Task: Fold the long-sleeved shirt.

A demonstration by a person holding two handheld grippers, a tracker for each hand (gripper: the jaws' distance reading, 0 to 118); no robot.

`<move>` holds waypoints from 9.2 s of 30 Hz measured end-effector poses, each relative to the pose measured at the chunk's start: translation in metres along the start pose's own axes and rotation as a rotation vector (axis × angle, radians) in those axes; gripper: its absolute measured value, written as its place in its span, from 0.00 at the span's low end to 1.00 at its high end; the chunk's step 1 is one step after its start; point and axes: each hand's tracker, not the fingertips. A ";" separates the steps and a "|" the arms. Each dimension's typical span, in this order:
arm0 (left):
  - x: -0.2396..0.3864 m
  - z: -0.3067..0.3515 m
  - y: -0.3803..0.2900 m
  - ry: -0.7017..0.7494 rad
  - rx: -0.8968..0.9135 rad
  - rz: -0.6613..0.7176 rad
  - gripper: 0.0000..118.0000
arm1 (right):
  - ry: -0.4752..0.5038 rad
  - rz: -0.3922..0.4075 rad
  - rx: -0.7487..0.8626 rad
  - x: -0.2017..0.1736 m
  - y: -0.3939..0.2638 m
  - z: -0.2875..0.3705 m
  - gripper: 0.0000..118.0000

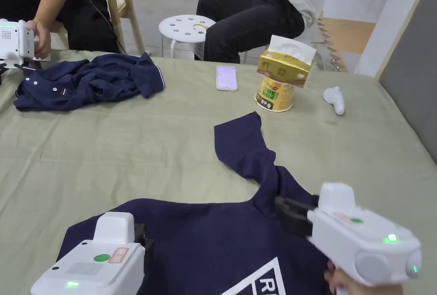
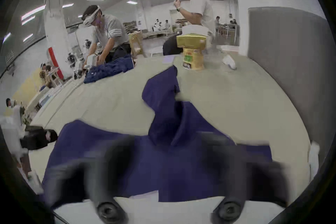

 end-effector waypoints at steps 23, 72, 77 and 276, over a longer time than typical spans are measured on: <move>-0.008 -0.073 -0.008 -0.070 -0.070 0.044 0.03 | 0.087 -0.071 -0.214 0.036 0.156 -0.239 0.13; 0.018 0.088 -0.075 -0.054 -0.055 0.013 0.03 | -0.159 -0.170 -0.041 0.080 -0.066 0.116 0.00; 0.015 0.069 -0.072 -0.041 -0.068 0.004 0.03 | -0.156 -0.208 -0.181 0.115 -0.035 0.047 0.94; -0.005 0.151 -0.115 -0.651 -0.467 0.400 0.14 | -0.064 0.061 0.293 -0.061 -0.137 0.272 0.00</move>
